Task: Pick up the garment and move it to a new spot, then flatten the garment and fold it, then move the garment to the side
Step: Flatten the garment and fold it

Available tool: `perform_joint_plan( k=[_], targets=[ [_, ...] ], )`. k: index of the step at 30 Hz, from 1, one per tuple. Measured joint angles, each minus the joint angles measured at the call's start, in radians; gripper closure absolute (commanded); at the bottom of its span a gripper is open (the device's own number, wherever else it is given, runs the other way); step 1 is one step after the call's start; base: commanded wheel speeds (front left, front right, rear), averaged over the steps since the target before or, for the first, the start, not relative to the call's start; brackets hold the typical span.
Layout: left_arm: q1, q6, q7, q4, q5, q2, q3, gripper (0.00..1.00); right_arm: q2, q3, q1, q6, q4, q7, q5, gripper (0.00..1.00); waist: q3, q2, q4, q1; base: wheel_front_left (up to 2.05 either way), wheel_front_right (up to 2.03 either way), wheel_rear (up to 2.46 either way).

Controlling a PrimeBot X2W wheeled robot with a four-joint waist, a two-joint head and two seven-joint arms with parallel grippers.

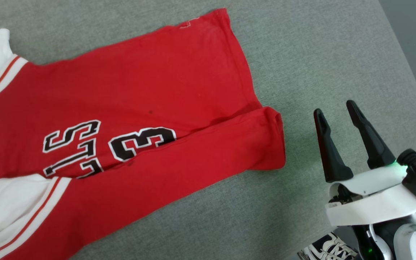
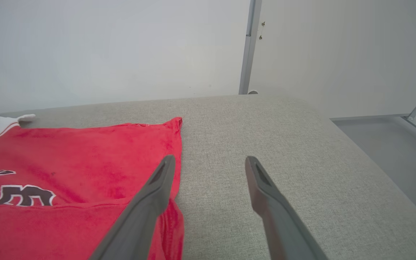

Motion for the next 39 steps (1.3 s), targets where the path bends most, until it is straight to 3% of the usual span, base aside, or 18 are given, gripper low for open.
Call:
perform_joint_plan(
  k=[1, 7, 15, 22, 29, 30, 31, 33, 39],
  targets=[
    [-0.003, 0.001, 0.005, -0.013, -0.008, 0.002, -0.004, 1.0, 0.0, 0.0, -0.003, 0.0, -0.003, 0.005, -0.003, 0.0, 0.002, 0.0, 0.002, 0.0, 0.0, 0.0, 0.0],
    [-0.015, -0.001, -0.007, -0.046, -0.049, -0.002, -0.012, 1.0, 0.0, 0.035, -0.11, 0.0, 0.004, 0.113, 0.004, 0.0, 0.019, 0.0, 0.025, 0.0, 0.0, 0.0, 0.0],
    [-0.057, 0.0, -0.034, -0.101, -0.085, -0.039, -0.019, 1.0, 0.0, 0.063, -0.474, 0.0, 0.204, 0.522, -0.004, 0.0, 0.047, 0.0, 0.08, 0.0, 0.0, 0.0, 0.0],
    [-0.088, 0.0, -0.058, -0.175, -0.119, -0.072, -0.042, 1.0, 0.001, -0.043, -0.703, 0.0, 0.374, 0.803, 0.032, 0.0, 0.077, 0.0, 0.151, 0.0, 0.0, 0.0, 0.0],
    [-0.121, -0.001, -0.082, -0.231, -0.147, -0.087, -0.059, 1.0, 0.003, -0.106, -0.814, 0.0, 0.492, 0.918, 0.009, 0.0, 0.119, 0.0, 0.216, 0.0, 0.0, 0.0, 0.0],
    [-0.125, -0.001, -0.087, -0.235, -0.147, -0.088, -0.063, 1.0, 0.002, -0.109, -0.819, 0.0, 0.506, 0.928, 0.007, 0.27, 0.125, 0.0, 0.224, 0.0, 0.0, 0.0, 0.0],
    [-0.129, -0.001, -0.094, -0.238, -0.152, -0.09, -0.066, 1.0, 0.0, -0.104, -0.825, 0.0, 0.513, 0.943, 0.001, 0.61, 0.13, 0.0, 0.231, 0.0, 0.0, 0.0, 0.0],
    [-0.133, -0.001, -0.11, -0.241, -0.165, -0.096, -0.072, 1.0, -0.003, -0.097, -0.846, 0.0, 0.514, 0.948, -0.009, 1.0, 0.137, 0.0, 0.245, 0.0, 0.0, 0.0, 0.0],
    [-0.106, -0.001, -0.183, -0.23, -0.239, -0.144, -0.077, 1.0, 0.0, -0.07, -0.83, 0.0, 0.521, 0.867, -0.042, 1.0, 0.117, 0.0, 0.279, 0.0, 0.0, 0.0, 0.0]
  ],
)
